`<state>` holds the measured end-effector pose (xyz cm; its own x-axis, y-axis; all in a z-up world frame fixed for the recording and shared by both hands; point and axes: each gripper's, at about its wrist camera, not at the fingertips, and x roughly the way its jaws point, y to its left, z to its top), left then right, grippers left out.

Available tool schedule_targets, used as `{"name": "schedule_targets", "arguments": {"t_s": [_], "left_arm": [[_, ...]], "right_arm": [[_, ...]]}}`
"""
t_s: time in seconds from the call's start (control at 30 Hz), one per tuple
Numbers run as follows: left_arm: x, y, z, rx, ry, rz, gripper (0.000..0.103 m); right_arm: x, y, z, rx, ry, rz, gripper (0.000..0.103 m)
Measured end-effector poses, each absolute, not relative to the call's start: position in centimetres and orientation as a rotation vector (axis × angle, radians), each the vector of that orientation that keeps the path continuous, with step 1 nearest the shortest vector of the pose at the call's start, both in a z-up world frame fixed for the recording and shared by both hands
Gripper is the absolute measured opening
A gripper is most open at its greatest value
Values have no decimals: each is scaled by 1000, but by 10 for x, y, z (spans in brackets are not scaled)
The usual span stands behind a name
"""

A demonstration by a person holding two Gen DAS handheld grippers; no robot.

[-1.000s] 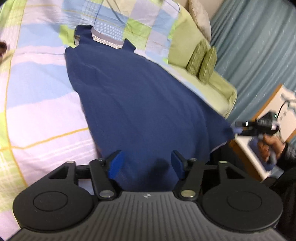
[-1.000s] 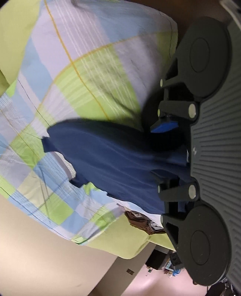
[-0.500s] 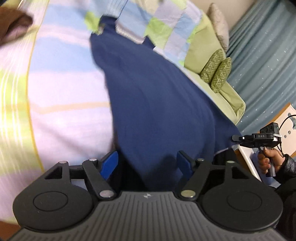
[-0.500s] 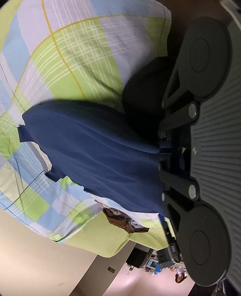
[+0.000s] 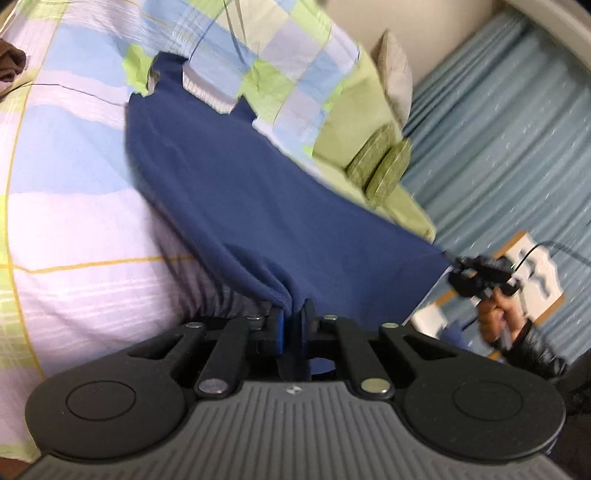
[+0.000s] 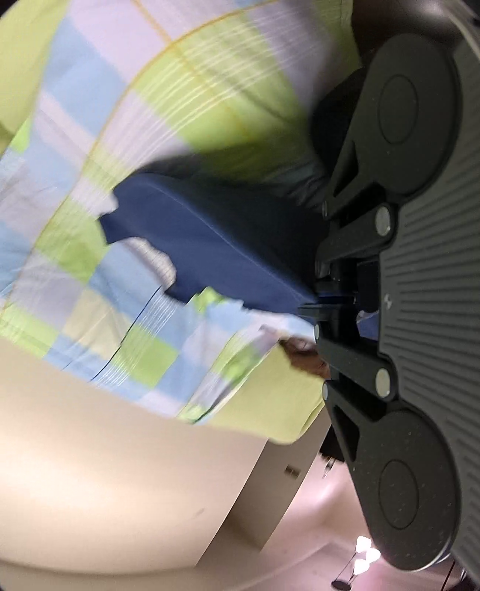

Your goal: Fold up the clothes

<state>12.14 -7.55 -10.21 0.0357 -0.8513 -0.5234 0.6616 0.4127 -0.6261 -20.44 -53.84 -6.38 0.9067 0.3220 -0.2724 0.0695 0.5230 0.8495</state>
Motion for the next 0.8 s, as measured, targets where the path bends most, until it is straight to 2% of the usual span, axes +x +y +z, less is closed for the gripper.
{"name": "schedule_targets", "arguments": {"t_s": [0.1,0.17,0.23,0.37,0.43,0.6,0.8], "left_arm": [[118,-74,-121,-182,1062,-1127,6],[116,-72,-132,-150,1076,-1102,12],[116,-68,-137,-105,1095,-1072,29],[126,-62,-113,23,1048,-1021,39],[141,-62,-90,62,986,-996,48],[202,-96,-50,145,845,-974,60],[308,-198,-25,320,643,-971,62]], "right_arm": [[-220,-542,-83,993,511,61,3],[-229,-544,-96,977,555,6,3],[-236,-546,-117,943,629,-78,3],[-234,-552,-117,784,691,-200,7],[-225,-556,-103,690,681,-228,13],[-159,-574,-61,515,617,-151,28],[-25,-625,-42,362,588,22,29]]}}
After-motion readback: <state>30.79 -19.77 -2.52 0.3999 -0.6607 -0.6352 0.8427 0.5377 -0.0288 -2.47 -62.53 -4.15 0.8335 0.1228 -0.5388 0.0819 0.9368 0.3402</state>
